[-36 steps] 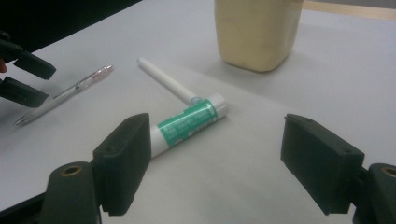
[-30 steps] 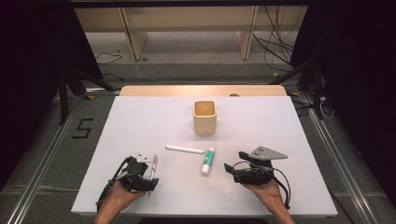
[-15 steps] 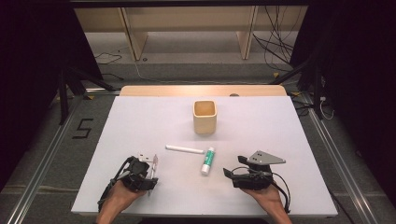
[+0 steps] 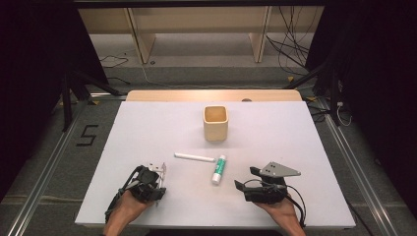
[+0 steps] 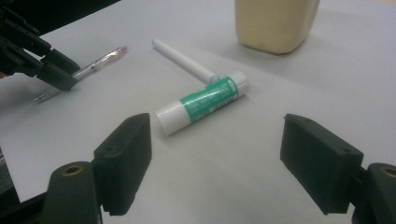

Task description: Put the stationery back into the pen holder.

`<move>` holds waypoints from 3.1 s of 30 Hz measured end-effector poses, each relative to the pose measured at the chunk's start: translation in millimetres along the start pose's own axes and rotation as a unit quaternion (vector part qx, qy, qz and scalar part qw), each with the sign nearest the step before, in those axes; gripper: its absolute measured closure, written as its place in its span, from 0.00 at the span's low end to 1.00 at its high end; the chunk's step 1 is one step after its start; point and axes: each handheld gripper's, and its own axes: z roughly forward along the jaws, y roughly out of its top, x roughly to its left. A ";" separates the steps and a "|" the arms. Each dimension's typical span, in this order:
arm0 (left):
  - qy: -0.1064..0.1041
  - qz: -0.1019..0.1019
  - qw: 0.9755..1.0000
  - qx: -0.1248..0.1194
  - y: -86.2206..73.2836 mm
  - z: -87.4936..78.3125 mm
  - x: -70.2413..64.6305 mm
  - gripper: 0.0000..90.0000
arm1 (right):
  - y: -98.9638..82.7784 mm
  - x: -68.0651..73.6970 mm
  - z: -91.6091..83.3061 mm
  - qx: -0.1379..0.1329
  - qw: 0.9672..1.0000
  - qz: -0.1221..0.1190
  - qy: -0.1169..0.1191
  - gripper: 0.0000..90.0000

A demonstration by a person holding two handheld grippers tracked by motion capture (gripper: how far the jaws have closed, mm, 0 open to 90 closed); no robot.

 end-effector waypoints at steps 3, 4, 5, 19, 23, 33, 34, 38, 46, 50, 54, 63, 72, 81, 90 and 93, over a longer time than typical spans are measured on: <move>-0.004 0.001 1.000 -0.001 0.2 0.2 -0.4 0.73 | -0.4 0.1 -0.9 0.000 1.000 0.003 0.002 0.28; -0.007 0.000 1.000 0.001 0.7 0.2 1.0 0.74 | -0.7 -0.3 -1.2 -0.002 1.000 0.004 0.002 0.29; -0.007 0.000 1.000 0.001 0.7 0.2 1.0 0.74 | -0.7 -0.3 -1.2 -0.002 1.000 0.004 0.002 0.29; -0.013 0.002 1.000 0.014 5.0 0.9 5.9 0.86 | -1.0 1.0 -4.8 -0.006 1.000 0.006 0.006 0.29; -0.011 0.006 1.000 0.013 5.2 1.0 5.0 0.87 | -0.9 0.7 -5.7 -0.009 1.000 0.008 0.007 0.29; -0.018 0.024 0.999 0.017 9.4 1.4 7.8 0.88 | 0.2 2.0 -6.4 -0.013 1.000 0.006 0.010 0.29; -0.016 0.027 0.999 0.018 10.1 1.3 7.9 0.88 | 0.4 2.1 -6.9 -0.012 1.000 0.005 0.010 0.29; -0.024 0.033 0.999 0.010 14.0 -3.5 9.1 0.88 | 1.4 2.7 -7.9 -0.016 1.000 0.005 0.010 0.29; -0.047 0.053 0.997 -0.005 28.6 -17.1 4.4 0.88 | 5.8 9.9 -8.2 -0.026 0.999 -0.003 0.019 0.29; -0.066 0.071 0.995 -0.009 37.2 -20.9 -4.5 0.88 | 10.1 17.0 -9.4 -0.037 0.999 -0.017 0.028 0.29; -0.081 0.090 0.993 -0.009 44.7 -21.6 -14.8 0.88 | 12.1 24.9 -10.1 -0.044 0.998 -0.036 0.034 0.29; -0.108 0.128 0.986 -0.004 62.1 -22.5 -31.2 0.88 | 13.5 40.8 -6.0 -0.051 0.995 -0.083 0.035 0.29; -0.119 0.140 0.983 -0.008 61.7 -29.5 -33.9 0.88 | 14.6 64.5 7.1 -0.051 0.987 -0.151 0.034 0.29; -0.123 0.147 0.981 -0.011 62.0 -29.9 -35.2 0.88 | 10.0 90.4 24.8 -0.027 0.968 -0.251 0.006 0.29; -0.131 0.158 0.979 -0.010 61.2 -31.3 -39.7 0.88 | 9.3 104.5 33.5 -0.026 0.943 -0.330 -0.029 0.31; -0.133 0.164 0.977 -0.008 61.0 -30.4 -42.4 0.88 | 7.3 108.1 37.4 -0.020 0.934 -0.355 -0.042 0.32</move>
